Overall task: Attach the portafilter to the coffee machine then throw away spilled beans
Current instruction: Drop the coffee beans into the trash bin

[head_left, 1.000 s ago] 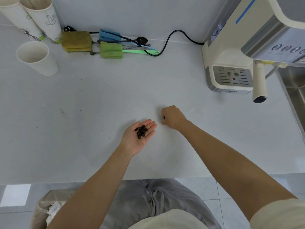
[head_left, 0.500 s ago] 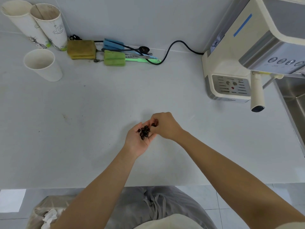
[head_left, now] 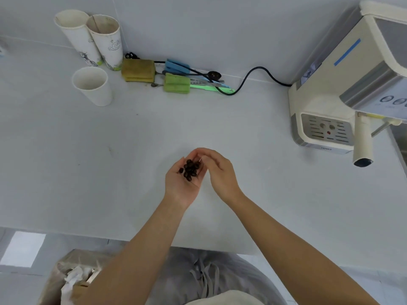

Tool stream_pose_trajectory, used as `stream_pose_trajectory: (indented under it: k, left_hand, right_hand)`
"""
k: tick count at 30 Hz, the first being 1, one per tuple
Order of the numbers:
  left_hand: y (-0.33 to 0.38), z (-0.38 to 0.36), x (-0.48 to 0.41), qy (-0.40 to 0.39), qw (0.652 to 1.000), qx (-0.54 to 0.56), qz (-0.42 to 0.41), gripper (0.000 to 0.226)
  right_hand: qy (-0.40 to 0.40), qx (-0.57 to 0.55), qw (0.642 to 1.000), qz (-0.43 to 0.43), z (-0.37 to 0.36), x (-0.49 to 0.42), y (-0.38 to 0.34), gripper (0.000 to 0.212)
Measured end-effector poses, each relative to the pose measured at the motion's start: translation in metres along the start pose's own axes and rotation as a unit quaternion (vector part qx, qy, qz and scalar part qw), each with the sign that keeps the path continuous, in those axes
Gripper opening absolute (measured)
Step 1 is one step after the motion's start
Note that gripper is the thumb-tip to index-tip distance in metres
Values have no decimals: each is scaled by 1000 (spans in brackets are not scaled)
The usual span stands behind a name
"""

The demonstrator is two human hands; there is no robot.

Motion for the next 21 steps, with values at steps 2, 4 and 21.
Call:
stream_pose_trajectory:
  k: [2,4,21]
  left_hand:
    - [15,8,11,16,999,-8,-34,35]
    - [28,22,24,43,996,-11,-71,35]
    - [-45,212,209,334,867,261,-263,38]
  right_hand:
    - [-4,-68,998,-6,-17,7,2,40]
    - [-12,-120,992,-24,-38,13,13,40]
    - [-255,-169,881,-361,-189,193,190,24]
Point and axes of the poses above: each hand's wrist, its own x-axis away from the middle knuckle, its own z-axis out of the back of the hand, y = z × x, the point moved 10 cm from there along -x, towards the middle knuckle, and after that the axes turned 14 degrees about -x, right-handed, at the moved point
